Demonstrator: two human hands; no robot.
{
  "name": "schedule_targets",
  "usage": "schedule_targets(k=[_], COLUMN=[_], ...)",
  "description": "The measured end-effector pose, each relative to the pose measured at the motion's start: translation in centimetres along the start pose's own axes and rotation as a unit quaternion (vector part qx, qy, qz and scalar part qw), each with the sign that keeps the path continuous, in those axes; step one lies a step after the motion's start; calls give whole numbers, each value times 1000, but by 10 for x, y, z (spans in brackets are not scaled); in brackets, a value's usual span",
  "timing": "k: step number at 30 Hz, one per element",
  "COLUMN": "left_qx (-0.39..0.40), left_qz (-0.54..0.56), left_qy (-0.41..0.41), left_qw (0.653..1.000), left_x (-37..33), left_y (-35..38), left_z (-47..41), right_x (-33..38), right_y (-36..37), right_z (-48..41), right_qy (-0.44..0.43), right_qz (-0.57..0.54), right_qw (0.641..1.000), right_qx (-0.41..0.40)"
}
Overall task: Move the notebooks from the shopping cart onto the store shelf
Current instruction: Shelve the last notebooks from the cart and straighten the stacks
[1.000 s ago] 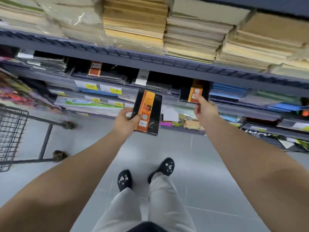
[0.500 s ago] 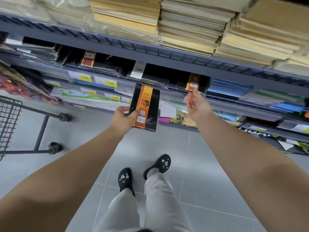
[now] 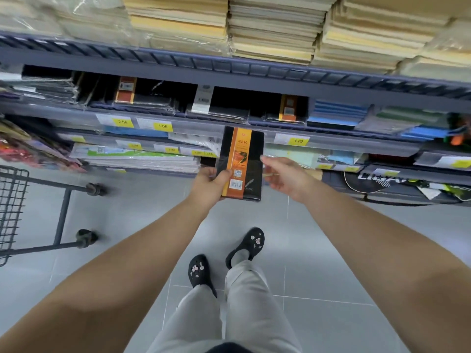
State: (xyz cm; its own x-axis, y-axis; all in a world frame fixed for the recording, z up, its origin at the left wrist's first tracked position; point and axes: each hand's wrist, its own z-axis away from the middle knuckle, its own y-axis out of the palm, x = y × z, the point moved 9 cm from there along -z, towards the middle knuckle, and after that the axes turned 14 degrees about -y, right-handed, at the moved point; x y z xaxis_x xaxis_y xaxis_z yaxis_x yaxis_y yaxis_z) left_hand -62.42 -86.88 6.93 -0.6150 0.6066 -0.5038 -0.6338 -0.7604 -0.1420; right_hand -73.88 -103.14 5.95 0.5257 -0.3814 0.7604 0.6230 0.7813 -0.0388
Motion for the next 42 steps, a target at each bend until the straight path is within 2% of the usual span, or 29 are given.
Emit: schedule_targets(k=[4, 8, 13, 18, 22, 29, 32, 34, 35, 36, 37, 39, 40, 41, 42], left_qx=[41, 38, 54, 61, 44, 40, 33, 6, -15, -39, -64, -121, -151, -174, -189], left_qz=[-19, -36, -60, -115, -105, -69, -115, -198, -247, -307, -386, -556, -615, -648, -662], left_qy=[25, 62, 78, 108, 144, 142, 180, 252, 295, 338, 376, 409, 406, 397, 388], left_qw=[999, 997, 994, 986, 983, 987, 976, 947, 923, 889, 840, 714, 659, 626, 613], left_x=[-8, -30, -50, -63, -79, -91, -87, -86, -85, -84, -80, -70, -67, -67, -68], left_y=[28, 47, 61, 66, 73, 96, 101, 101, 102, 104, 110, 125, 130, 132, 133], left_z=[11, 21, 14, 5, -8, -25, -22, -11, -5, 2, 6, 6, 1, -4, -9], right_x=[-9, -9, 11, 33, 47, 31, 19, 15, 18, 25, 34, 51, 53, 50, 45], right_y=[2, -4, -30, -43, -52, -63, -71, -80, -86, -92, -95, -82, -72, -62, -54], right_z=[36, 60, 40, 3, -26, -44, -39, -34, -30, -23, -13, 3, 4, -1, -7], right_qy=[-17, -39, -76, -66, -51, -36, -54, -97, -136, -186, -247, -348, -362, -358, -344], right_qz=[13, -11, -121, -125, -180, -267, -268, -212, -144, -48, 70, 320, 423, 506, 566], right_qw=[999, 998, 990, 990, 980, 955, 951, 956, 958, 953, 931, 843, 796, 757, 728], right_qx=[32, 55, 9, -17, -62, -124, -142, -178, -205, -235, -260, -259, -238, -209, -174])
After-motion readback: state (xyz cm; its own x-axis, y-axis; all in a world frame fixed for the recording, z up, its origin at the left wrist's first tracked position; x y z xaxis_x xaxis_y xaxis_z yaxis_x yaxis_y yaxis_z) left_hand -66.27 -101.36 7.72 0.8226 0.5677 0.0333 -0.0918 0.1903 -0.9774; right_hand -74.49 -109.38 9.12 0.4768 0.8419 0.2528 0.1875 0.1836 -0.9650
